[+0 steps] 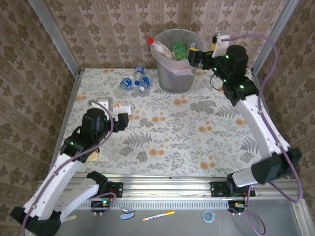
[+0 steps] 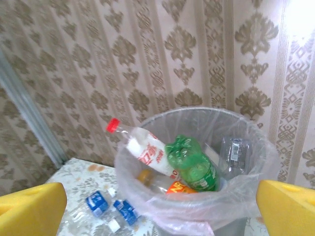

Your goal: Throw the plastic bottles in the bin

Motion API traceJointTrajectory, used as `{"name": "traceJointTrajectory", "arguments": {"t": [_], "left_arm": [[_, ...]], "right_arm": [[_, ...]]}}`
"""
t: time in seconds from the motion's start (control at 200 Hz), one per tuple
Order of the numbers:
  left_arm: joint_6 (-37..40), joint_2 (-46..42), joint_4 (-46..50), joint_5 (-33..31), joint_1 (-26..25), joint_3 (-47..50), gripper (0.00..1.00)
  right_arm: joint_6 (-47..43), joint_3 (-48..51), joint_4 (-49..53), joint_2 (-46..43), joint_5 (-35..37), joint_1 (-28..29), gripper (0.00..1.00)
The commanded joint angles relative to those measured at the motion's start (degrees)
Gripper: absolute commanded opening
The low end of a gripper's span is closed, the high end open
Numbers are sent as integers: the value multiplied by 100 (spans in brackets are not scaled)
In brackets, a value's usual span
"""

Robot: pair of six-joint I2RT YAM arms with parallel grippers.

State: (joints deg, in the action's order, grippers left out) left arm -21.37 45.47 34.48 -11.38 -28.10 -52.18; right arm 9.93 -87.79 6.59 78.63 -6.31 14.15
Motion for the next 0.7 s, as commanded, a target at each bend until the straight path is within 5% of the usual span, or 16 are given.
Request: {"name": "traceJointTrajectory", "arguments": {"t": [0.0,0.325,0.695], "left_arm": [[-418,481,388,790,622,-270,100],[-1261,1974,-106,1988,1604,-259,100],[-2141,3528,-1040,2185,2070,-264,100]], "right_arm": [[158,592,190,-638,-476,70,100],[352,1989,1074,-2247,-960,304,100],[726,3359,1570,-3388,-925,841,100]]}}
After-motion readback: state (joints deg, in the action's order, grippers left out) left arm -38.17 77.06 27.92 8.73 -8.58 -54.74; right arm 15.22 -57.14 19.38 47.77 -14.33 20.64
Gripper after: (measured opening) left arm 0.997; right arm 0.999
